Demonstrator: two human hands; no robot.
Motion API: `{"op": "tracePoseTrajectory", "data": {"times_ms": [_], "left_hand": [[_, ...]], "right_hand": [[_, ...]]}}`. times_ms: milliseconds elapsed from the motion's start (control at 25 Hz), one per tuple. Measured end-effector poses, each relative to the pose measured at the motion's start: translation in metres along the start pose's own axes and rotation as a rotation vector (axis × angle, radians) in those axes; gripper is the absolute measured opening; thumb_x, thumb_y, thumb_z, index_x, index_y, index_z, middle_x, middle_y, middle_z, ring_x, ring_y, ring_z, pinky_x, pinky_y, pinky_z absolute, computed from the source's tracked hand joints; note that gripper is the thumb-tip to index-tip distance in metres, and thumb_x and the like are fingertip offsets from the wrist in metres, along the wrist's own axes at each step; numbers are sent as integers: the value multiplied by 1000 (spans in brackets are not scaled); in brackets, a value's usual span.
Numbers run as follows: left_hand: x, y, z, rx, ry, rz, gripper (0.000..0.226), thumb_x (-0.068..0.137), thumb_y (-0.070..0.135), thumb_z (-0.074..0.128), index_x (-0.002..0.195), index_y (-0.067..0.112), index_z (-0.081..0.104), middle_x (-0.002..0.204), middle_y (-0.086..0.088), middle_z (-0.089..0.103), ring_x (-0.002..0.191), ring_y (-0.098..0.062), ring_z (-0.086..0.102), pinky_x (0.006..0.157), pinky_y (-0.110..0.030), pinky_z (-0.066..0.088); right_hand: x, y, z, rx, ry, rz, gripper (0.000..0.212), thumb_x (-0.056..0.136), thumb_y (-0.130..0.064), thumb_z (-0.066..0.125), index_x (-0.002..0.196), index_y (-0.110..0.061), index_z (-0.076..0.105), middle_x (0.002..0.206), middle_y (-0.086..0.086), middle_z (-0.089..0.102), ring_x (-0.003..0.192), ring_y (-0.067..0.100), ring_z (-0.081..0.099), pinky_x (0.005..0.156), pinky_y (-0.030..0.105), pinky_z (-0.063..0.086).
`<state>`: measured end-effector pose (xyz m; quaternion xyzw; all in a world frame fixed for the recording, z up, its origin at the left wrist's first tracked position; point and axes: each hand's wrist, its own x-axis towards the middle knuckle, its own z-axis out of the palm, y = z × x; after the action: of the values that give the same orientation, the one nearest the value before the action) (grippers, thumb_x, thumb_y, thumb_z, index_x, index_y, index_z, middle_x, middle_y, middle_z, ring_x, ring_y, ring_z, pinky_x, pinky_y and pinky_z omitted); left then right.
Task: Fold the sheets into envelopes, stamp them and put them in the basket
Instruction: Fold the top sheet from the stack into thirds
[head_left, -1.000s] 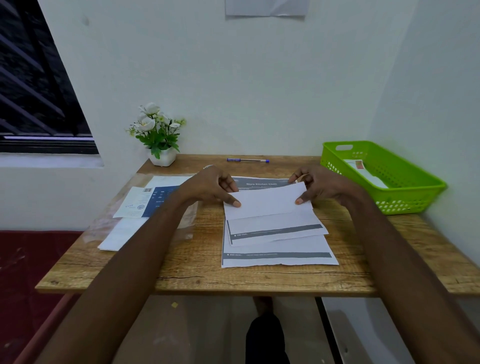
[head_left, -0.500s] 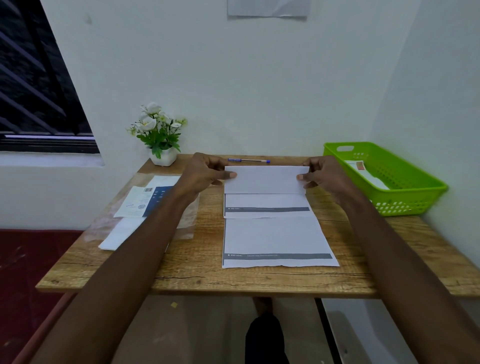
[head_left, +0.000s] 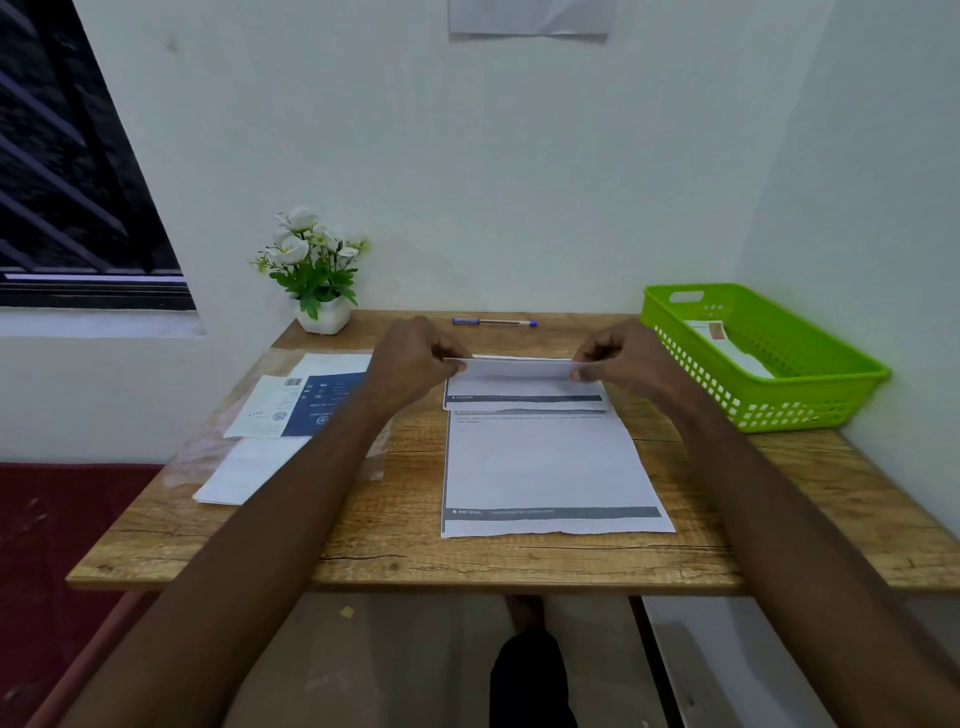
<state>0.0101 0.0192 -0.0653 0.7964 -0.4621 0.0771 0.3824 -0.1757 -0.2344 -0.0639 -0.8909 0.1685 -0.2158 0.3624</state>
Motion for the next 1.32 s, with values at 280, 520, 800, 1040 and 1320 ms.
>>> {"op": "tracePoseTrajectory", "data": {"times_ms": [280,520,800,1040,1320], "left_hand": [[-6,16,6,329,-260,118,18,82,38,82,97,28,83,85,14,78,74,-3,63,58,-16,35],[-8,19,15,284,-231,79,33,88,53,72,105,26,81,103,7,78,94,-8,66,66,-18,41],[-12,21,27,242,-480,98,39,104,20,53,142,11,57,143,-10,59,131,-25,54,111,-42,42],[-15,26,34,299,-657,31,56,111,27,36,160,2,21,169,-16,17,157,-26,15,123,-32,14],[-14,20,38,465,-798,-53,77,106,59,19,162,17,-13,170,-4,-19,157,-18,-15,128,-41,-5]], "right_hand": [[-6,-8,-1,-228,-178,-22,32,55,-32,98,80,-23,80,79,-7,76,69,0,66,64,14,49],[-11,-25,23,-397,-78,-53,28,76,-36,86,91,-13,79,92,4,77,90,18,68,84,32,52],[-23,-53,72,-478,-411,-160,61,104,-39,50,153,-6,37,160,15,36,151,28,29,122,36,23],[-21,-42,79,-621,-543,-51,86,102,-65,25,162,-11,-4,170,6,-9,157,16,-10,123,32,-4],[-13,-25,71,-673,-548,29,110,85,-87,17,161,-12,-11,169,4,-16,156,16,-14,124,36,-5]]}}
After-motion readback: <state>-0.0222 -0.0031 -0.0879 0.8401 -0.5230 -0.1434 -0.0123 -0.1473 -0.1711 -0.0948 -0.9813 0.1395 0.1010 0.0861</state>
